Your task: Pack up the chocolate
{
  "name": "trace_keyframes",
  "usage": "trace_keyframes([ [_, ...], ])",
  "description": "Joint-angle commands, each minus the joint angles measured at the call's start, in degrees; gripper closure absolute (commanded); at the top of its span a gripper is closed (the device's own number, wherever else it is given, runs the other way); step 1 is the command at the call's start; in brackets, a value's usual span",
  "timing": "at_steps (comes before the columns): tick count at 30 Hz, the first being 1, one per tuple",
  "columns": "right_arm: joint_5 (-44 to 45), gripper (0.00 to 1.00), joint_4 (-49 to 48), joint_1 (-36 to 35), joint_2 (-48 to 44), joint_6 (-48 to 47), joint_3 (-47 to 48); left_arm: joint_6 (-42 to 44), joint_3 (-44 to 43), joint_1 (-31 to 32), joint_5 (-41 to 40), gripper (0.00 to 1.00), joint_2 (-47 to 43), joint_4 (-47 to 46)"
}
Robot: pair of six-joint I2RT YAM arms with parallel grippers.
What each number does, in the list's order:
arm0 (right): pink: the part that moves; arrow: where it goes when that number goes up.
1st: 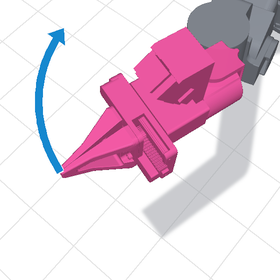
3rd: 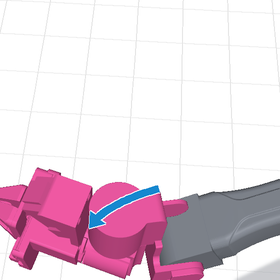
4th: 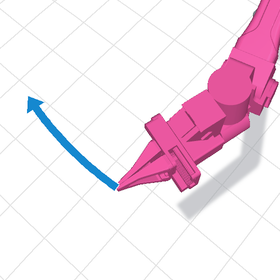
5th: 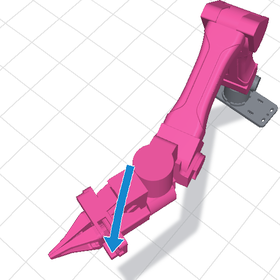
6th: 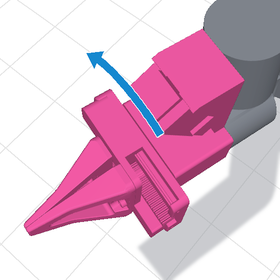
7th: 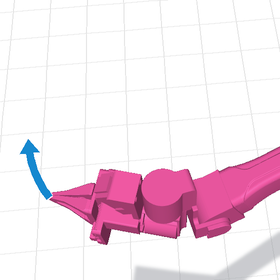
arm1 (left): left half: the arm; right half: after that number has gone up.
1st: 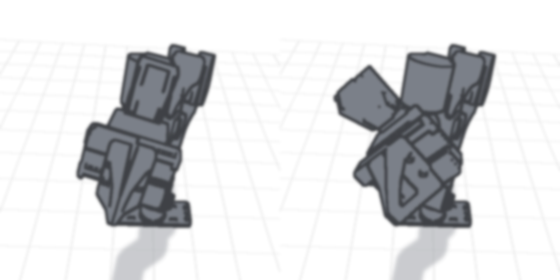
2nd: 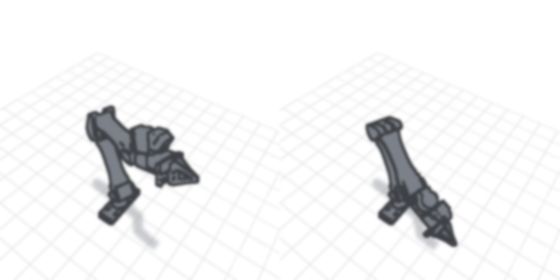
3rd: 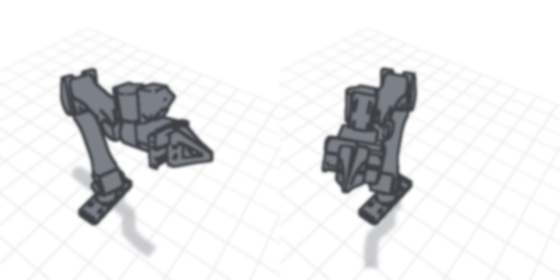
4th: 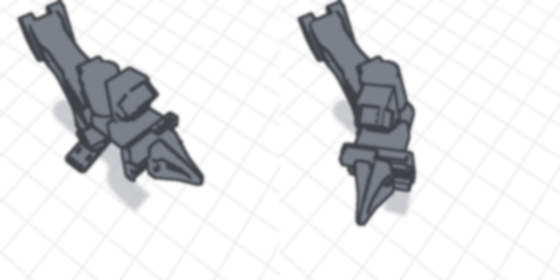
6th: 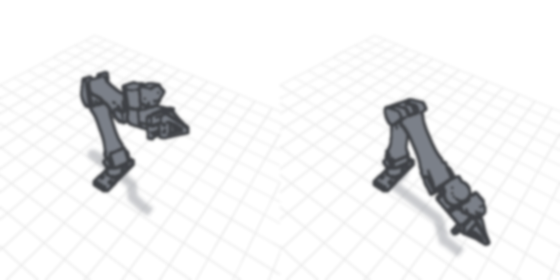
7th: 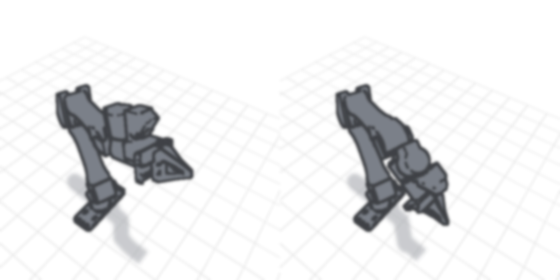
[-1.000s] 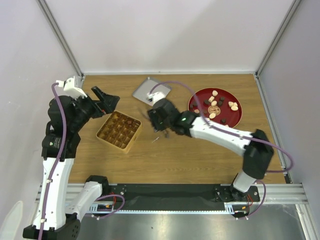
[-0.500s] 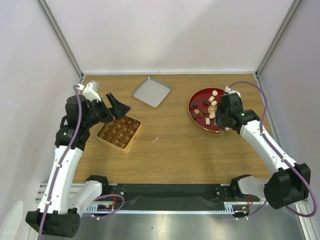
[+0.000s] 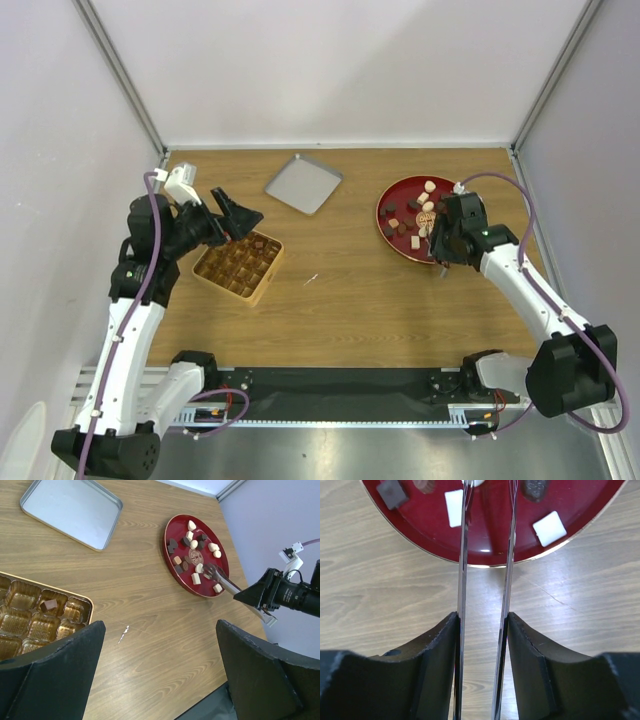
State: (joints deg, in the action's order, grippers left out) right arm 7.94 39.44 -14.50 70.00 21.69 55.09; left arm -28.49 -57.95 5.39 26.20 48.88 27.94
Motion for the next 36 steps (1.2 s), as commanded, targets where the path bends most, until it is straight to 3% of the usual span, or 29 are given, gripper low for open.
trace_keyframes([
  [1, -0.74, 0.52, -4.02, -0.09, 0.4, 2.12, 0.37, -0.34, 0.03, 0.24, 0.62, 0.0, -1.68, -1.75],
  [19, -0.04, 0.5, -9.03, -1.49, 4.62, 3.71, -2.35, 0.89, 0.21, 0.24, -0.62, 0.0, -0.81, -1.14],
  [36, -2.58, 0.59, -13.86, -1.14, 5.85, 0.45, -3.41, 0.89, 0.3, 0.24, -0.97, 0.0, -0.72, -1.14],
])
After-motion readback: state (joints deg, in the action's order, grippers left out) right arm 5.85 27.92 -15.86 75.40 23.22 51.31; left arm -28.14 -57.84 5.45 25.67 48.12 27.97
